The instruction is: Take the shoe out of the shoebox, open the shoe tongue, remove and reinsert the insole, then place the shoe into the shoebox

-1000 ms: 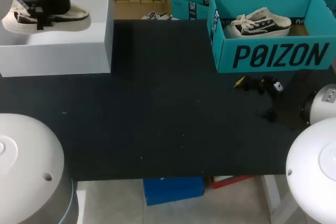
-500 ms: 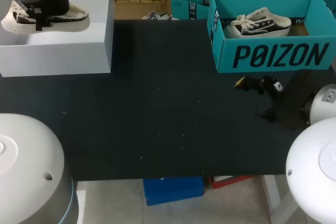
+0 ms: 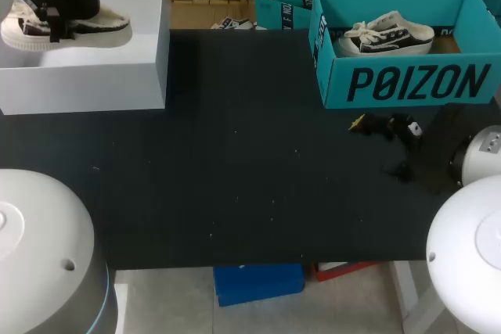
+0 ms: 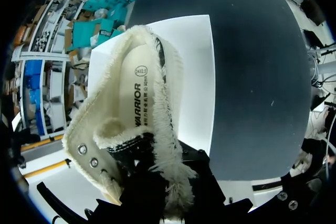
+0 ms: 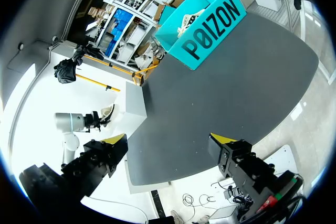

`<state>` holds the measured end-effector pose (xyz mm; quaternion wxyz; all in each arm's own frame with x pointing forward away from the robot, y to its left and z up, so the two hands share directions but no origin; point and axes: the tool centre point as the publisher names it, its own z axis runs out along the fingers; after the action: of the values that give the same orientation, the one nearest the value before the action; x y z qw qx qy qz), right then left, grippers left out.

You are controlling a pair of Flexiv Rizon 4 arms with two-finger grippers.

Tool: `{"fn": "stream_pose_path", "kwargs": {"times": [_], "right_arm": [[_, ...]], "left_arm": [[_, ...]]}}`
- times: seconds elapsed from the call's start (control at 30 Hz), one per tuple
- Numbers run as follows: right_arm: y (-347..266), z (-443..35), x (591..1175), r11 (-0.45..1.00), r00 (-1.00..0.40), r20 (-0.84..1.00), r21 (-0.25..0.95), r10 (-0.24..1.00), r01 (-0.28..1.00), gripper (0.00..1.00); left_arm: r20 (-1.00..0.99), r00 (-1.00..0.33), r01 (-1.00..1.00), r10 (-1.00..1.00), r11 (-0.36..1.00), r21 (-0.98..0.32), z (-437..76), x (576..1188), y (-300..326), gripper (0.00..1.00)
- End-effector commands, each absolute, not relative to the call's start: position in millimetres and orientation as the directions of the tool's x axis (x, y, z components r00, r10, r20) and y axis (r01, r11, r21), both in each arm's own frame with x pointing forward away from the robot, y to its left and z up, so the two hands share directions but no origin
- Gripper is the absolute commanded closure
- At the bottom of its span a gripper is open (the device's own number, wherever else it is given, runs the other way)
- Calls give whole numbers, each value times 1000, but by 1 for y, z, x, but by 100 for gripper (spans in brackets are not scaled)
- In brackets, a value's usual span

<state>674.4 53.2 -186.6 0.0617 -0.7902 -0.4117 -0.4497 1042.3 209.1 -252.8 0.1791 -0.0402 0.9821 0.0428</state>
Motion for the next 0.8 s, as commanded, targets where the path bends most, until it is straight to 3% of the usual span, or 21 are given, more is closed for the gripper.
{"fn": "stream_pose_path", "kwargs": {"times": [0.03,0.8], "right_arm": [[46,-186,670,-626,257,770,226,584,746,0],[46,-186,670,-626,257,770,226,584,746,0]], "left_arm": [[-335,-941,-84,-56,994,70,-260,1051,212,100],[-237,-968,-97,-81,994,55,-321,1048,221,100]]}}
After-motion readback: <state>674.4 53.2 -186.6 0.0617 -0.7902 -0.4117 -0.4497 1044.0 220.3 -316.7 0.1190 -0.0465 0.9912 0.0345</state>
